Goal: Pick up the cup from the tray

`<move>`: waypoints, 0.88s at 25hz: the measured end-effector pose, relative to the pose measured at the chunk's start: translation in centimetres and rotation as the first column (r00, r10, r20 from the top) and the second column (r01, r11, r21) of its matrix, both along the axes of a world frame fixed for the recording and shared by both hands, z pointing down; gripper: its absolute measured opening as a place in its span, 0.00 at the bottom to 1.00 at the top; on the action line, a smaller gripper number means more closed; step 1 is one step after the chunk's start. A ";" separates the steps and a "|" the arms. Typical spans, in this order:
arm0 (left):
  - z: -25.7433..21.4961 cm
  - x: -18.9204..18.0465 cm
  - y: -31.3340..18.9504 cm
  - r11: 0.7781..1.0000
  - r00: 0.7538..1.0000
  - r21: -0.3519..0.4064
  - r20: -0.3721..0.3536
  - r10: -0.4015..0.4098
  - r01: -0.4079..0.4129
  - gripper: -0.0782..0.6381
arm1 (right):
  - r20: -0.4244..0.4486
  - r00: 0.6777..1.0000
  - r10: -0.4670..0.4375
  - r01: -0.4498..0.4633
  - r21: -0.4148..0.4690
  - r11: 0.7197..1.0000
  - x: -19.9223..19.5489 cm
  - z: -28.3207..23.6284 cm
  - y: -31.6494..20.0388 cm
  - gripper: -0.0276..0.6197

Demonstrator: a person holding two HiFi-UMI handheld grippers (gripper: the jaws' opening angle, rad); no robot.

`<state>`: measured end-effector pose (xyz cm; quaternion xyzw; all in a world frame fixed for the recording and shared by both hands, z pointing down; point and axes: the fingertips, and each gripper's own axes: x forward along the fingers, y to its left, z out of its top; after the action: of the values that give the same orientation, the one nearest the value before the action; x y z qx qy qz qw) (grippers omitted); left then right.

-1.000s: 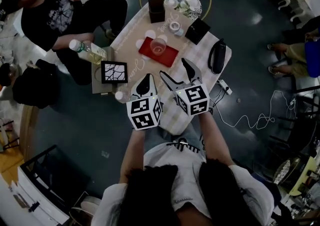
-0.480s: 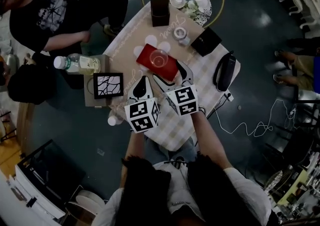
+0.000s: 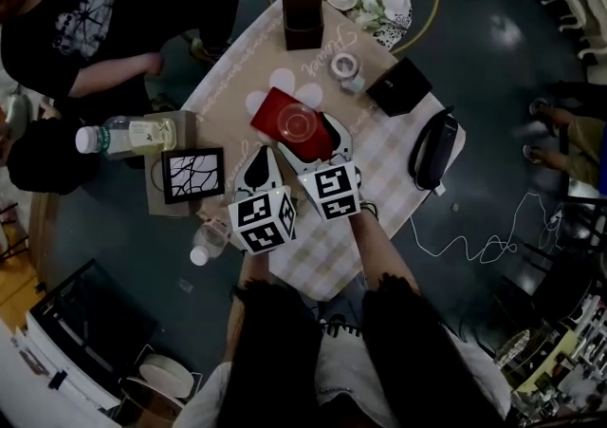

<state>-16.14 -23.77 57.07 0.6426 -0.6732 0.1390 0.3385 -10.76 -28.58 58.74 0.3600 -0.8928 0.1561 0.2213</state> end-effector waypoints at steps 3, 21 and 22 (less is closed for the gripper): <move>0.0 -0.3 -0.6 1.000 1.000 0.007 0.008 -0.006 0.006 0.12 | 0.009 1.000 -0.019 0.019 0.015 1.000 -0.6 0.3 -0.4 0.65; 1.0 -0.5 -0.4 1.000 1.000 -0.023 -0.005 -0.010 0.010 0.12 | -0.068 0.995 -0.076 0.079 0.037 0.996 -1.5 1.0 -1.2 0.65; 0.9 -0.5 -0.5 1.000 1.000 -0.020 -0.005 -0.010 0.010 0.12 | -0.069 0.995 -0.078 0.081 0.039 0.996 -1.3 0.9 -1.0 0.65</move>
<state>-16.63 -24.27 57.98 0.6362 -0.6740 0.1422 0.3474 -12.02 -29.56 59.68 0.3337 -0.9015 0.1164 0.2497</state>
